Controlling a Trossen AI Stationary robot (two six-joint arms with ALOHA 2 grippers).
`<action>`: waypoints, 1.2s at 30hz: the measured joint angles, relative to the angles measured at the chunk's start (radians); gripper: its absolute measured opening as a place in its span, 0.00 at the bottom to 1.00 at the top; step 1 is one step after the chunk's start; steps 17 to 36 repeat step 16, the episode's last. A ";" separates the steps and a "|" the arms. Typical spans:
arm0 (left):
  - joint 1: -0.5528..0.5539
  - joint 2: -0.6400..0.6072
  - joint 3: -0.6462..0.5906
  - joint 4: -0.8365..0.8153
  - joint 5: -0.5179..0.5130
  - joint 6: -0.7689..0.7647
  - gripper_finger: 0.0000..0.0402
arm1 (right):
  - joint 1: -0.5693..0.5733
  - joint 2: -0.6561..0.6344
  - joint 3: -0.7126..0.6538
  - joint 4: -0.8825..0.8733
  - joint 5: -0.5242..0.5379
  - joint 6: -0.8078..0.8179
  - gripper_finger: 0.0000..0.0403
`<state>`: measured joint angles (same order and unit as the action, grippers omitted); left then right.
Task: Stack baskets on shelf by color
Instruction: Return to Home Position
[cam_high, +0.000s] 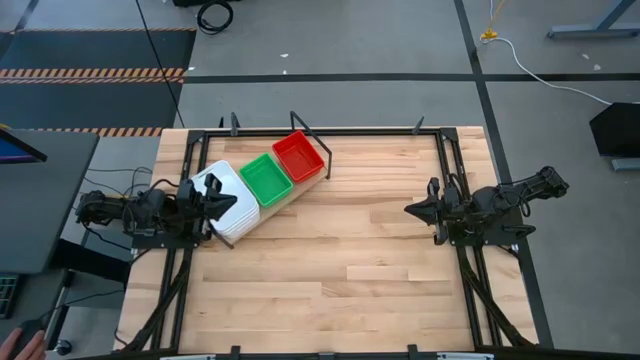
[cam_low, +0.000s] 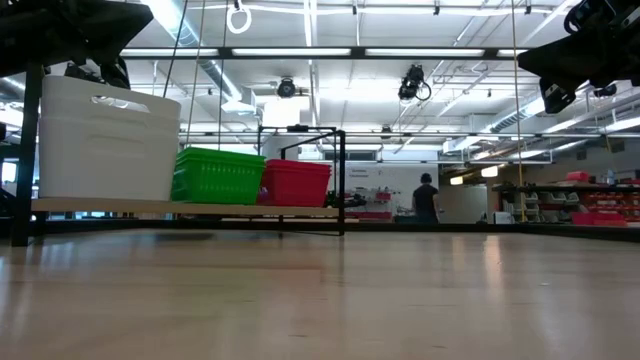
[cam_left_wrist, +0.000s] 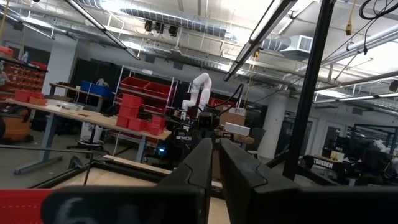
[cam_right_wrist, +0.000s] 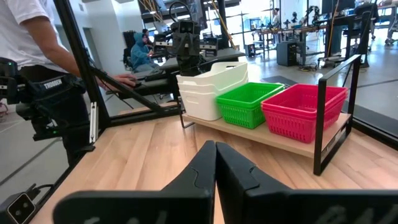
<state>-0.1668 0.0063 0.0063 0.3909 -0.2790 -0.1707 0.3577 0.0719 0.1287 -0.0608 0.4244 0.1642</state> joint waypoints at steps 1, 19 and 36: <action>0.000 0.000 0.000 0.000 0.000 0.000 0.09 | 0.000 0.000 0.000 0.000 0.000 0.000 0.03; 0.000 0.000 0.000 0.000 0.000 0.000 0.06 | 0.000 0.000 0.000 0.000 0.000 0.000 0.04; 0.000 0.000 0.000 0.000 0.000 0.000 0.06 | 0.000 0.000 0.000 0.000 0.000 0.000 0.04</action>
